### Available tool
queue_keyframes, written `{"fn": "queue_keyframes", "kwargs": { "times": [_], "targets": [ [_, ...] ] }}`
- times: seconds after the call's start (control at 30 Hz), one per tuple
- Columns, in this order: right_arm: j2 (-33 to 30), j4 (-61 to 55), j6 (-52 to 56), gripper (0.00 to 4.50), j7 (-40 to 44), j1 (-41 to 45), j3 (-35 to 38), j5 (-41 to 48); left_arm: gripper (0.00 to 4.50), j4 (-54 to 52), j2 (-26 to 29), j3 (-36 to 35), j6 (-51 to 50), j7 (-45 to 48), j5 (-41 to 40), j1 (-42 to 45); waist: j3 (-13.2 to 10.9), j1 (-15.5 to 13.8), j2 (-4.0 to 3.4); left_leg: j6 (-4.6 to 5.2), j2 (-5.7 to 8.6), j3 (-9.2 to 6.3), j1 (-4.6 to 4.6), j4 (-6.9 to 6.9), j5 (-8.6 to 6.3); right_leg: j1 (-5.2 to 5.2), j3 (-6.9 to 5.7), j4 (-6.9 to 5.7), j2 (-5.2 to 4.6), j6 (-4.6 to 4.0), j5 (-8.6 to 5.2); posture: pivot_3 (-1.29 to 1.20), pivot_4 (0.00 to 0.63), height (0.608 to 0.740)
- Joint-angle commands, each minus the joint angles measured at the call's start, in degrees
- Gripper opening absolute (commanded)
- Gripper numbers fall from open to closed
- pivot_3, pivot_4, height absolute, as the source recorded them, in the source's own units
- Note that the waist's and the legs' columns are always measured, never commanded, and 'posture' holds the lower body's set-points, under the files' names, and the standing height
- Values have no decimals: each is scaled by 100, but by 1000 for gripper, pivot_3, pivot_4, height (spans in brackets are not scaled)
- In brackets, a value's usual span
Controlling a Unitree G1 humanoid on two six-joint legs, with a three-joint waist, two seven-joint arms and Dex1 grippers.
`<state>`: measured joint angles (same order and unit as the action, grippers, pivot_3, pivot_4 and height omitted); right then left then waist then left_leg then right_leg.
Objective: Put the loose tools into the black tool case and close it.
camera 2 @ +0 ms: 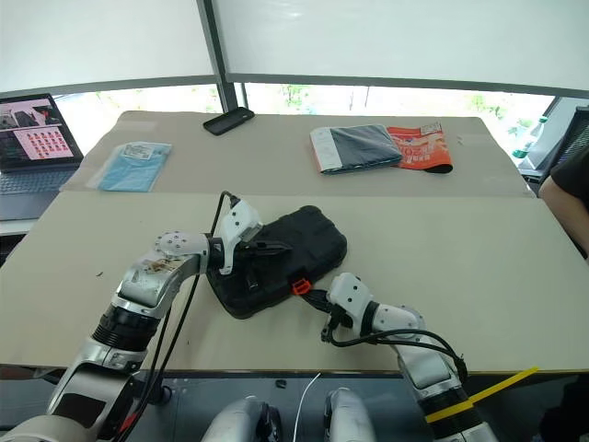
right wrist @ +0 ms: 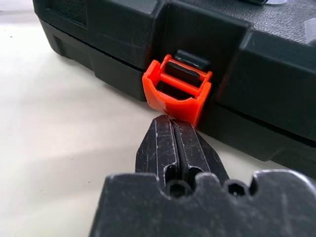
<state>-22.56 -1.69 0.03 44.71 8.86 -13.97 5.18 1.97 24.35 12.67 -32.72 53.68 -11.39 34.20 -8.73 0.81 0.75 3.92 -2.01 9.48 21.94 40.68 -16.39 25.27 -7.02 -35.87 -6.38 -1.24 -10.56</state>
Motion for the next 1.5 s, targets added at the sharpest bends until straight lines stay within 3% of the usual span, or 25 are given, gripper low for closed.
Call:
{"fn": "queue_keyframes", "kwargs": {
  "times": [0.03, 0.47, 1.5],
  "targets": [
    [232, -103, -455, 15, -179, 111, 61, 46, 0, 233, 52, 229, -313, -29, 86, -223, 0, 3, 0, -3, -2, 0, -1, 0, 1, 0, 0, -1, 1, 0, 0, 0, 150, 740],
    [367, -630, -106, 15, 14, 115, 280, 636, 0, 322, 19, 339, -371, 58, 101, -204, -1, -9, 1, -40, -3, 0, 1, -49, 23, 20, 1, 2, 7, -5, -3, 0, 150, 740],
    [250, -875, 366, 15, 181, 369, 341, 844, 0, 274, 3, 369, -409, 104, 78, -378, 1, -34, -1, -47, -2, -2, -5, -78, 27, 26, 1, 11, 8, -6, -4, 0, 150, 740]
  ]
}}
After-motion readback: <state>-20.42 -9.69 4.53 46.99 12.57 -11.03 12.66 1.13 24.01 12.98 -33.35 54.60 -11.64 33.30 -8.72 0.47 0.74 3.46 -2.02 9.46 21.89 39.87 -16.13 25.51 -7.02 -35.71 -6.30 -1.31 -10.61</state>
